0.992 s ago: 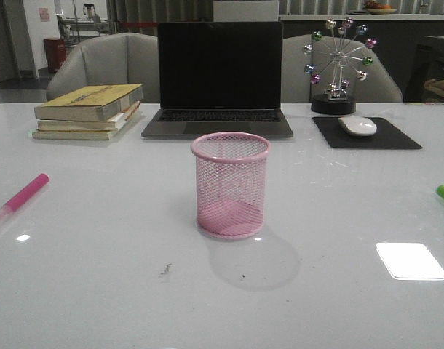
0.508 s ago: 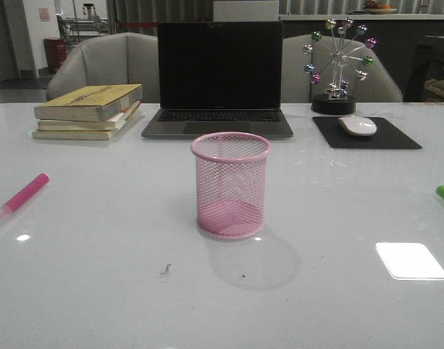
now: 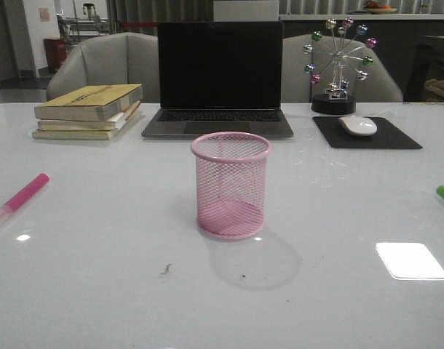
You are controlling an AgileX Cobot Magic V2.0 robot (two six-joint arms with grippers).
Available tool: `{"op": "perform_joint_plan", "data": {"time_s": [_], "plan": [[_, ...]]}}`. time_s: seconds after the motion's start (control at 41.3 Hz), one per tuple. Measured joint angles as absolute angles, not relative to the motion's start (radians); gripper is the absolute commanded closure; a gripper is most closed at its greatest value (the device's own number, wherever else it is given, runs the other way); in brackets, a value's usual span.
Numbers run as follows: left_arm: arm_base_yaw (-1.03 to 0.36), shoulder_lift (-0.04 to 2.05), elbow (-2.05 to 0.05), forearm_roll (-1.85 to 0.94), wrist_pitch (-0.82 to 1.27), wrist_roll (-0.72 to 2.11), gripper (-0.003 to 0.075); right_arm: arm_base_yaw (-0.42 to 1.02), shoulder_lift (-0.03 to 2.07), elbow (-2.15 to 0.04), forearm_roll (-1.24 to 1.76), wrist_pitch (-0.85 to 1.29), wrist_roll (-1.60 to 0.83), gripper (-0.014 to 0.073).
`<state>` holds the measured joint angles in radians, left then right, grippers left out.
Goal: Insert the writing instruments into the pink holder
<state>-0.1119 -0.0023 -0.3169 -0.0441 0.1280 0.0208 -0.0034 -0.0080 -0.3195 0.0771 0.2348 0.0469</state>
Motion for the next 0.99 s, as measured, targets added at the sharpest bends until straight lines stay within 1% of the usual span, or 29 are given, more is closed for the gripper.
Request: {"op": "perform_joint_plan", "data": {"time_s": [0.194, 0.387, 0.605, 0.847, 0.896, 0.944, 0.968, 0.992], "plan": [[-0.112, 0.093, -0.577, -0.044, 0.301, 0.021, 0.0623, -0.003, 0.106, -0.536, 0.077, 0.349, 0.047, 0.0536], [-0.112, 0.252, -0.736, -0.044, 0.510, 0.021, 0.0623, -0.003, 0.271, -0.680, 0.066, 0.473, 0.047, 0.0536], [-0.112, 0.383, -0.730, -0.044, 0.649, 0.021, 0.0623, -0.003, 0.431, -0.688, 0.060, 0.605, 0.047, 0.0536], [-0.112, 0.477, -0.642, -0.046, 0.677, 0.021, 0.0617, -0.003, 0.587, -0.617, 0.060, 0.641, 0.047, 0.0536], [-0.112, 0.491, -0.624, -0.046, 0.677, 0.021, 0.0596, -0.003, 0.619, -0.602, 0.060, 0.643, 0.047, 0.0533], [-0.112, 0.505, -0.613, -0.046, 0.677, 0.021, 0.0542, -0.003, 0.656, -0.592, 0.060, 0.647, 0.047, 0.0512], [-0.112, 0.512, -0.610, -0.046, 0.674, 0.021, 0.0509, -0.003, 0.670, -0.590, 0.060, 0.649, 0.047, 0.0488], [-0.112, 0.516, -0.606, -0.046, 0.674, 0.021, 0.0458, -0.003, 0.689, -0.588, 0.059, 0.654, 0.047, 0.0445]]}}
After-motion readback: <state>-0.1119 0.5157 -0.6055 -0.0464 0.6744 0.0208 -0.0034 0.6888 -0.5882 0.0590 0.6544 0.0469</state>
